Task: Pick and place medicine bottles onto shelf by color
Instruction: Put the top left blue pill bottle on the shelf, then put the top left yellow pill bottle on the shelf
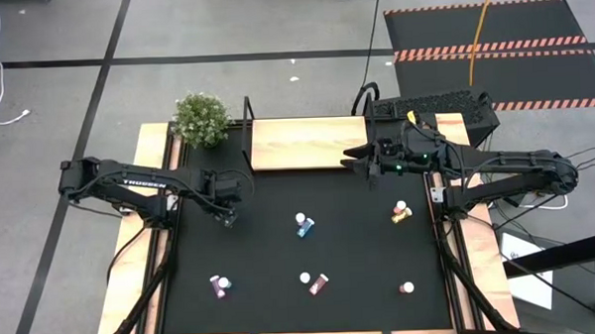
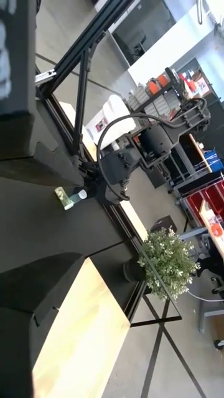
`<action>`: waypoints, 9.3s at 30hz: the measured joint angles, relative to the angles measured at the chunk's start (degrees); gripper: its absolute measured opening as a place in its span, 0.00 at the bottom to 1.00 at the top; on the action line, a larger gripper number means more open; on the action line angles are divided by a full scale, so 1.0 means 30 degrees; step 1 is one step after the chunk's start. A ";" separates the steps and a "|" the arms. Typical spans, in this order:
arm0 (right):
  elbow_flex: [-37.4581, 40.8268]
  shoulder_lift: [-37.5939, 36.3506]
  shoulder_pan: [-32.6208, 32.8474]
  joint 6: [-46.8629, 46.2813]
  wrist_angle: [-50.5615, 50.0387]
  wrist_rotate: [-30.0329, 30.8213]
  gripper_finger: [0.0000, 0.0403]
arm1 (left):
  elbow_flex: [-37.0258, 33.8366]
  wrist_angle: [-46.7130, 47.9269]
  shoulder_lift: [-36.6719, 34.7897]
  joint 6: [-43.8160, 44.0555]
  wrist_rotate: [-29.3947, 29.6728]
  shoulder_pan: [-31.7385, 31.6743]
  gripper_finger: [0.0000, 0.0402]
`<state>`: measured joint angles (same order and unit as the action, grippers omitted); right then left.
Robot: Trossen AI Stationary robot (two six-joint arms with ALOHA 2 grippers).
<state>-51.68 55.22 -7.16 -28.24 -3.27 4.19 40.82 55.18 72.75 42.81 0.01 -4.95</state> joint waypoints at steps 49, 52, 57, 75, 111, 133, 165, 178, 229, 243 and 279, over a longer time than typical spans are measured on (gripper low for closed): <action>0.0000 0.0000 0.0000 -0.0213 -0.0007 0.0008 0.40 | 0.0969 0.0895 -0.0146 -0.1729 0.0638 -0.0093 0.51; 0.0000 0.0000 0.0000 -0.0213 -0.0007 0.0007 0.38 | 0.0969 0.0903 -0.0146 -0.1823 0.0692 -0.0222 0.51; 0.0000 0.0000 0.0000 -0.0184 -0.0007 0.0007 0.34 | 0.0969 0.0932 -0.0124 -0.2039 0.0707 -0.0408 0.48; 0.0000 0.0000 0.0000 -0.0136 -0.0005 0.0000 0.32 | 0.0962 0.1062 -0.0124 -0.2104 0.0699 -0.0488 0.31; 0.0015 -0.4080 0.0066 0.2803 -0.6686 0.0022 0.32 | 2.9552 1.1611 1.2783 -0.8926 0.1286 -0.5495 0.30; 0.0016 -0.1427 -0.0262 0.1747 -0.6151 0.4119 0.32 | 3.1190 0.8093 1.8640 -1.9945 0.2247 -1.1462 0.30; 0.0029 -0.0146 -0.0250 0.1427 -0.5501 0.4529 0.32 | 2.7846 0.7584 1.8855 -1.9875 0.3096 -1.1264 0.30; 0.0029 -0.0146 -0.0255 0.1790 -0.5595 0.4517 0.32 | 2.7665 0.6434 1.8855 -1.9751 0.3184 -1.1264 0.30; 0.0673 -0.0146 -0.0521 0.4390 -0.0866 -0.9101 0.30 | 3.0942 1.0810 1.0693 -0.5539 1.0649 -0.1419 0.65; 0.1858 -0.0153 0.1964 0.0236 -0.0577 -0.6054 0.05 | 2.5986 1.1579 0.8824 0.2342 1.4739 0.4605 0.58; 0.1829 0.8167 0.5432 -0.9025 0.6165 0.3047 0.04 | 0.0749 -0.1345 0.1355 0.0755 0.0385 -0.1085 0.58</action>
<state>-46.19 79.72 9.14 -55.32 15.23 13.33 43.07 51.14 76.82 45.07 1.16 -8.21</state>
